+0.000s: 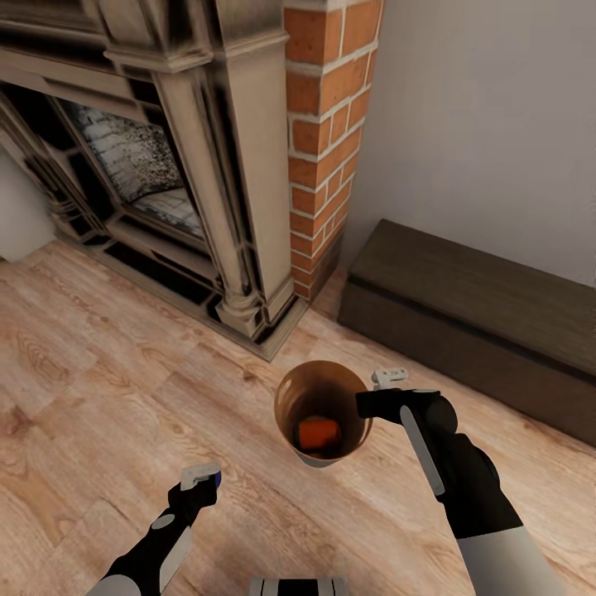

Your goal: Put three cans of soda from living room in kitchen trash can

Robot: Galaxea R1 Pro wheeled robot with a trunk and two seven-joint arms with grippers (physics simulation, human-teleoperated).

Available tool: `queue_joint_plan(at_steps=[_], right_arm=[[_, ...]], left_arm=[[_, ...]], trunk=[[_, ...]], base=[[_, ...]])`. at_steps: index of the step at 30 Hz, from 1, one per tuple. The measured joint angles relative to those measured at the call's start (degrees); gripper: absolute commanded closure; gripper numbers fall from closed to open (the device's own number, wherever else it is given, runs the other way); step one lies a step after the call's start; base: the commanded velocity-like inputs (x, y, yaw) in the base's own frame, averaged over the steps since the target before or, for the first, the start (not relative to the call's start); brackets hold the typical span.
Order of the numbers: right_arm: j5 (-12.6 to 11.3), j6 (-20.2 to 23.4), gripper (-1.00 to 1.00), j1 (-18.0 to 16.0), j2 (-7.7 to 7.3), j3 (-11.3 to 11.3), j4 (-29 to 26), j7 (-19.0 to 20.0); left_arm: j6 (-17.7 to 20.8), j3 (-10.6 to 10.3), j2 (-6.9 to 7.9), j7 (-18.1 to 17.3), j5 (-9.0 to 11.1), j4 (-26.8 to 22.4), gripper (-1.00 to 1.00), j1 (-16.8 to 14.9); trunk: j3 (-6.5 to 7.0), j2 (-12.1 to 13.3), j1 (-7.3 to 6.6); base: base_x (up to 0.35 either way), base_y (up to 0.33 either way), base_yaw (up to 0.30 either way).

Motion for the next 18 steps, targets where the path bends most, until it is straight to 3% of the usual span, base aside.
queue_joint_plan(at_steps=[4,18], right_arm=[[0.2,0.0,1.0,0.0,0.0,0.0,0.0,0.0],[0.1,0.0,1.0,0.0,0.0,0.1,0.0,0.0]], left_arm=[[0.0,0.0,0.0,0.0,0.0,0.0,1.0,0.0],[0.1,0.0,0.0,0.0,0.0,0.0,1.0,0.0]], trunk=[[0.38,0.0,0.0],[4.21,5.6,-3.07]], base=[[-0.016,0.0,0.0],[0.0,0.0,0.0]])
